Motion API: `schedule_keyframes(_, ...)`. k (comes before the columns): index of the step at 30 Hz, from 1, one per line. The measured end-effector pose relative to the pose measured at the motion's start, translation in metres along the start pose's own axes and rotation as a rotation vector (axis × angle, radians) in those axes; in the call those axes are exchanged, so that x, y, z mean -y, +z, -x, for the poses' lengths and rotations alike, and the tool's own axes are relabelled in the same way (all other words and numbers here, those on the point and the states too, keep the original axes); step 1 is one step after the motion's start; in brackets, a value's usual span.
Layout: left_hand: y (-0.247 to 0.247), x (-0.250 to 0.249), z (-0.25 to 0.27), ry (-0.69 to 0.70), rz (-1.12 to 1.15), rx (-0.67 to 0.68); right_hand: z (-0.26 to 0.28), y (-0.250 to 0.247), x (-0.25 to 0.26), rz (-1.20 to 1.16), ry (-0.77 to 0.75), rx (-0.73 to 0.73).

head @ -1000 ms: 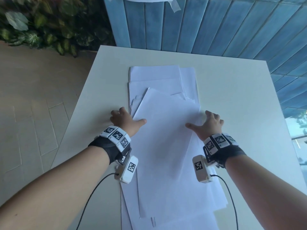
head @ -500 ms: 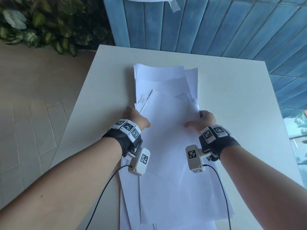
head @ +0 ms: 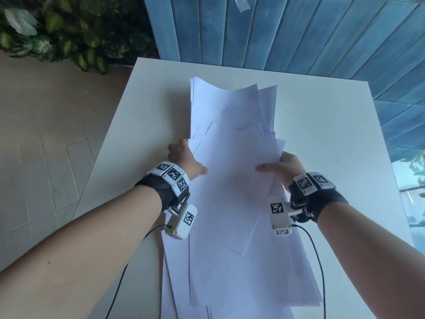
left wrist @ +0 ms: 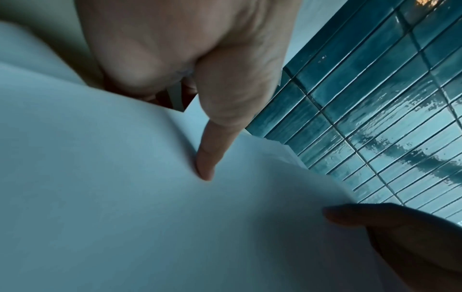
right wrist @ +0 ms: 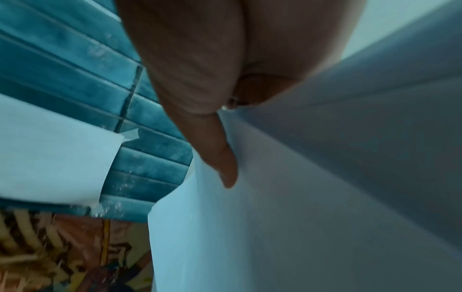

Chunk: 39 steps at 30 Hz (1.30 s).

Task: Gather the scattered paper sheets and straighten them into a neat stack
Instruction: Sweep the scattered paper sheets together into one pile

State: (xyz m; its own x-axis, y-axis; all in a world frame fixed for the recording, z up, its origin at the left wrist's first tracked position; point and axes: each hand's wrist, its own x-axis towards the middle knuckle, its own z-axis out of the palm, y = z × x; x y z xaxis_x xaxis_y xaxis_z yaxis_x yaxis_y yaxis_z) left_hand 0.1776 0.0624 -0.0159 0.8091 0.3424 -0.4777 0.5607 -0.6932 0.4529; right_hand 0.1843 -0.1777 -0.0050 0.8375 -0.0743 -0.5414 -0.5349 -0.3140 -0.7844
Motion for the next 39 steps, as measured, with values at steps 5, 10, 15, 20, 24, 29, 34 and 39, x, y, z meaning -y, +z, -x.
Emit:
schedule_keyframes(5, -0.003, 0.006, 0.002, 0.049, -0.022, 0.004, 0.002, -0.001, -0.013, -0.062, -0.004, 0.079)
schedule_keyframes(10, -0.01, 0.016, 0.01, 0.134, -0.018, 0.029, 0.008, 0.001, -0.015, 0.262, -0.119, 0.005)
schedule_keyframes(15, -0.033, 0.06, 0.046, 0.028, -0.106, -0.008, 0.018, 0.001, -0.019, 0.217, -0.115, -0.064)
schedule_keyframes(20, -0.034, 0.112, 0.097, -0.103, -0.236, 0.156, 0.03, -0.004, -0.017, 0.135, -0.121, -0.101)
schedule_keyframes(24, -0.015, 0.115, 0.131, -0.032, -0.265, 0.211, 0.046, -0.006, -0.012, 0.079, -0.138, -0.136)
schedule_keyframes(29, 0.011, 0.11, 0.146, -0.012, -0.199, 0.161, 0.058, -0.012, -0.014, -0.02, -0.143, -0.144)
schedule_keyframes(34, 0.028, 0.105, 0.146, 0.018, 0.043, 0.061, 0.065, -0.023, -0.019, -0.132, -0.145, -0.162)
schedule_keyframes(39, 0.043, 0.098, 0.147, 0.157, 0.199, 0.06, 0.067, -0.036, -0.024, -0.194, -0.154, -0.158)
